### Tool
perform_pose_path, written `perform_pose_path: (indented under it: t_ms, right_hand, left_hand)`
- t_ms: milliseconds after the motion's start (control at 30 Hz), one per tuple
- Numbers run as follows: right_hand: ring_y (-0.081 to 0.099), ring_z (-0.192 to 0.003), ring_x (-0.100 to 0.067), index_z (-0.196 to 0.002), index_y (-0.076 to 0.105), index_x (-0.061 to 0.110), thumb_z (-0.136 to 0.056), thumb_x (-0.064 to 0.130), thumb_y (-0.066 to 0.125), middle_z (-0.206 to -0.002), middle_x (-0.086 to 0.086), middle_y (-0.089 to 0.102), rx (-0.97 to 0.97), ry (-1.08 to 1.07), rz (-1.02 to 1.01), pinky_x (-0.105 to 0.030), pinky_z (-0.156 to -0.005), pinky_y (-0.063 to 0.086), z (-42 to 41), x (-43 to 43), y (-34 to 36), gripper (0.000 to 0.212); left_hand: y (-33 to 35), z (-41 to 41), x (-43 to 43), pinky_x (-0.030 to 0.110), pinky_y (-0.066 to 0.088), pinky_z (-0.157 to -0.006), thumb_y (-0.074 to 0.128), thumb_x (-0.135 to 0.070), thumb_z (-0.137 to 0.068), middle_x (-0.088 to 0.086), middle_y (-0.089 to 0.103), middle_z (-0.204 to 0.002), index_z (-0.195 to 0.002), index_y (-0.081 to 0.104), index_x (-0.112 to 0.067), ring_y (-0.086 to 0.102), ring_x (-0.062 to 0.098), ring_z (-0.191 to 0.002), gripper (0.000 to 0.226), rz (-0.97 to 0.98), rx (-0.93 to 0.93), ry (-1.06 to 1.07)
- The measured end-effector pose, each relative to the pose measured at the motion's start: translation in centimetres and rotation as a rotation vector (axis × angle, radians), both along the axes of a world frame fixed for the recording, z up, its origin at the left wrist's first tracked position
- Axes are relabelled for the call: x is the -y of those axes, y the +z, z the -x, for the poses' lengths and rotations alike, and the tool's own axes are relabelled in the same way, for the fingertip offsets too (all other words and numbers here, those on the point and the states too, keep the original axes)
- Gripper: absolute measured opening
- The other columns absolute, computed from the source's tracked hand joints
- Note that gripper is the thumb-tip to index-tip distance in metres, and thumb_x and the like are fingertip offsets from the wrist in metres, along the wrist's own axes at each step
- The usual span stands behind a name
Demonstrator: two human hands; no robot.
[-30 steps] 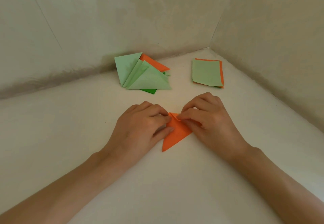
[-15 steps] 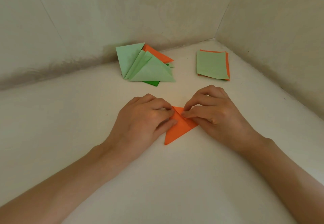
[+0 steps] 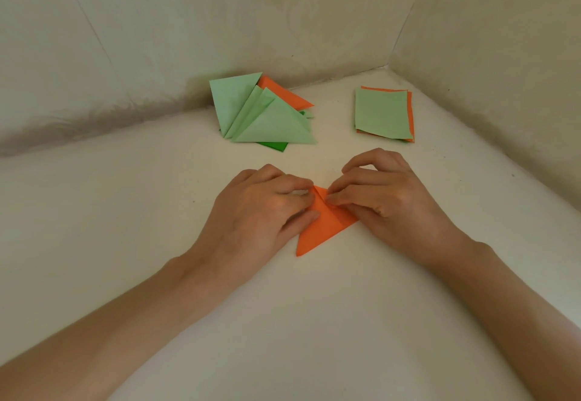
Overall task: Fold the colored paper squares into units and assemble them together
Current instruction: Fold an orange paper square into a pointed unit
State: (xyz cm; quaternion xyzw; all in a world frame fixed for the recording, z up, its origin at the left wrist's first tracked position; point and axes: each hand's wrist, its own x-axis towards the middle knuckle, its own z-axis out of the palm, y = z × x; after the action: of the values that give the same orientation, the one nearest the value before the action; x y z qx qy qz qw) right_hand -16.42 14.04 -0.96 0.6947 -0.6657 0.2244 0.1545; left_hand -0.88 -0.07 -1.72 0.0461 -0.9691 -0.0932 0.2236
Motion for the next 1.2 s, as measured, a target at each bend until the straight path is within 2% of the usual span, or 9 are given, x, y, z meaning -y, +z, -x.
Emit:
perform_pose_path:
  t_ms: [67, 200, 367, 600, 733, 833, 1100, 1200]
  right_hand:
    - [0.051, -0.096, -0.02, -0.083, 0.074, 0.012, -0.086, 0.011, 0.054, -0.09, 0.003, 0.071, 0.0, 0.005, 0.002, -0.032, -0.078, 0.035, 0.09, 0.0, -0.04, 0.019]
    - [0.052, -0.101, -0.02, -0.083, 0.073, 0.013, -0.087, 0.014, 0.054, -0.099, 0.005, 0.072, 0.018, -0.004, -0.009, -0.035, -0.079, 0.038, 0.1, -0.01, -0.31, 0.02]
    - [0.054, -0.103, -0.02, -0.084, 0.072, 0.012, -0.088, 0.014, 0.052, -0.1, 0.007, 0.072, 0.053, 0.014, -0.028, -0.039, -0.08, 0.042, 0.22, -0.05, -0.4, 0.021]
    - [0.054, -0.106, -0.019, -0.083, 0.072, 0.011, -0.089, 0.013, 0.052, -0.099, 0.006, 0.072, 0.045, 0.042, -0.022, -0.039, -0.083, 0.039, 0.4, -0.04, -0.37, 0.021]
    - [0.054, -0.108, -0.02, -0.083, 0.072, 0.011, -0.088, 0.014, 0.052, -0.099, 0.006, 0.072, 0.037, 0.042, -0.02, -0.039, -0.083, 0.039, 0.48, -0.04, -0.36, 0.021]
    - [0.053, -0.109, -0.019, -0.083, 0.072, 0.011, -0.088, 0.014, 0.051, -0.099, 0.006, 0.072, 0.039, 0.044, -0.023, -0.038, -0.084, 0.038, 0.49, 0.04, -0.3, 0.021]
    - [0.052, -0.113, -0.017, -0.083, 0.07, 0.011, -0.088, 0.014, 0.05, -0.103, 0.007, 0.072, 0.027, 0.064, -0.06, -0.035, -0.085, 0.036, 0.84, 0.25, -0.37, 0.021]
    - [0.052, -0.113, -0.018, -0.092, 0.065, 0.016, -0.087, 0.011, 0.049, -0.1, 0.005, 0.073, 0.009, 0.087, -0.069, -0.033, -0.086, 0.034, 0.98, 0.22, -0.09, 0.018]
  left_hand:
    - [0.02, 0.04, 0.02, 0.024, 0.034, -0.075, 0.043, -0.039, -0.089, -0.006, 0.071, -0.104, -0.093, 0.075, -0.018, 0.052, 0.013, -0.088, 0.038, -0.002, -0.006, -0.01]
    - [0.15, 0.0, -0.08, 0.027, 0.033, -0.073, 0.043, -0.037, -0.089, -0.005, 0.072, -0.102, -0.091, 0.074, -0.018, 0.06, 0.018, -0.084, 0.037, 0.049, -0.01, -0.018]
    - [-0.03, 0.02, -0.12, 0.029, 0.035, -0.075, 0.044, -0.035, -0.09, -0.004, 0.071, -0.098, -0.09, 0.074, -0.015, 0.048, 0.015, -0.089, 0.037, 0.05, -0.046, -0.011]
    - [0.01, -0.05, -0.24, 0.028, 0.035, -0.073, 0.044, -0.034, -0.09, -0.003, 0.069, -0.096, -0.091, 0.074, -0.014, 0.05, 0.016, -0.089, 0.037, 0.037, -0.031, -0.011]
    - [0.2, -0.26, -0.4, 0.027, 0.035, -0.065, 0.042, -0.037, -0.09, 0.002, 0.059, -0.093, -0.091, 0.074, -0.016, 0.044, 0.016, -0.082, 0.038, 0.025, -0.007, 0.026]
    - [0.35, -0.31, -0.51, 0.028, 0.034, -0.057, 0.042, -0.037, -0.089, 0.002, 0.053, -0.083, -0.089, 0.074, -0.016, 0.044, 0.017, -0.072, 0.038, 0.035, -0.001, 0.037]
    - [0.4, -0.33, -0.47, 0.028, 0.032, -0.056, 0.042, -0.037, -0.089, 0.0, 0.053, -0.077, -0.088, 0.074, -0.017, 0.046, 0.019, -0.068, 0.038, 0.035, -0.004, 0.034]
    - [0.41, -0.23, -0.46, 0.029, 0.032, -0.055, 0.043, -0.037, -0.088, 0.0, 0.054, -0.077, -0.087, 0.074, -0.016, 0.048, 0.02, -0.066, 0.038, 0.032, -0.006, 0.029]
